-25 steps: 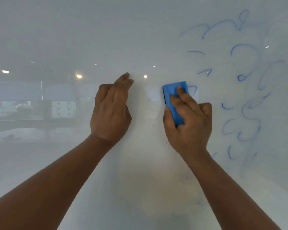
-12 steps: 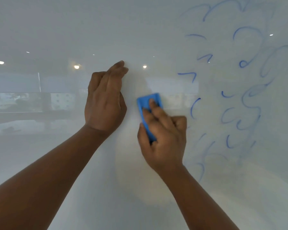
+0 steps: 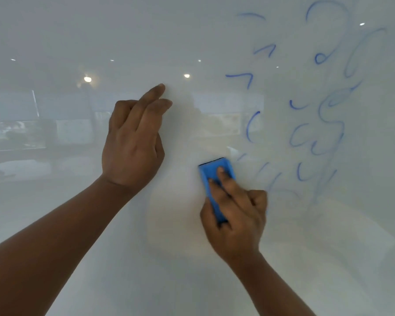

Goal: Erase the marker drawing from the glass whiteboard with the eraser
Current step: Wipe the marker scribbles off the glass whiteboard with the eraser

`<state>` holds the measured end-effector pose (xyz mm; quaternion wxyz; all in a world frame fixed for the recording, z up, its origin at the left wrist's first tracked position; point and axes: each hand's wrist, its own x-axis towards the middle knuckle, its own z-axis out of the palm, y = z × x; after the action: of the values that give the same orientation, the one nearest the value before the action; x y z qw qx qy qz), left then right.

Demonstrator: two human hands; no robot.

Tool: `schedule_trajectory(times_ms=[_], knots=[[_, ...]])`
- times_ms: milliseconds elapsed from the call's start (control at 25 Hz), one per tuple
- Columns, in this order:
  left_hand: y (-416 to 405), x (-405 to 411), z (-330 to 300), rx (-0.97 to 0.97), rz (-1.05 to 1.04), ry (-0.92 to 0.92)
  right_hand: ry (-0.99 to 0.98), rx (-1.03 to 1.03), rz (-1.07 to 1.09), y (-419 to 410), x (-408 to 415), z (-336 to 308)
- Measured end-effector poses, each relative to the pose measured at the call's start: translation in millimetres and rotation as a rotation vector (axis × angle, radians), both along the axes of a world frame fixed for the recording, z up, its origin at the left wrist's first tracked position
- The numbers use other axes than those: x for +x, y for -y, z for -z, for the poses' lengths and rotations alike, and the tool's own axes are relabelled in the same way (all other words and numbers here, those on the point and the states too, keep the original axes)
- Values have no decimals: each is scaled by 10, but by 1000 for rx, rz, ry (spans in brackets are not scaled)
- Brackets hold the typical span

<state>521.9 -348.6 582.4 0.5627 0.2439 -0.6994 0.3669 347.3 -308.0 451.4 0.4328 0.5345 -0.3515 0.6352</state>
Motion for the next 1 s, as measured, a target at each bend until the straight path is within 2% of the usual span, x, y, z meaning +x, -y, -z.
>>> schedule_trajectory(times_ms=[160, 320, 360, 440, 520, 600, 680, 760, 840, 880, 1000], knots=[[13, -78, 86, -1, 4, 69, 278, -35, -50, 100, -39, -302], [-12, -208, 308, -16, 35, 195, 17, 41, 4, -25, 8, 387], [-23, -231, 352, -16, 42, 205, 44, 43, 28, -74, -140, 436], [-29, -277, 432, -23, 41, 218, 219, 11, 41, -17, -339, 353], [-18, -317, 510, -25, 36, 245, 316, -18, 11, 47, -222, 286], [-12, -327, 528, -27, 41, 244, 153, 26, -9, 58, 32, 598], [-19, -340, 525, -26, 55, 247, 50, 87, 25, -81, -63, 901], [-33, -350, 528, -31, 52, 230, 168, 70, 93, -114, -383, 854], [-22, -370, 556, -41, 48, 218, 402, 2, 45, -12, -456, 642], [-13, -375, 561, -43, 54, 214, 439, -4, 11, 32, -327, 586], [-3, -366, 556, -33, 66, 212, 197, 65, -2, -1, -1, 974]])
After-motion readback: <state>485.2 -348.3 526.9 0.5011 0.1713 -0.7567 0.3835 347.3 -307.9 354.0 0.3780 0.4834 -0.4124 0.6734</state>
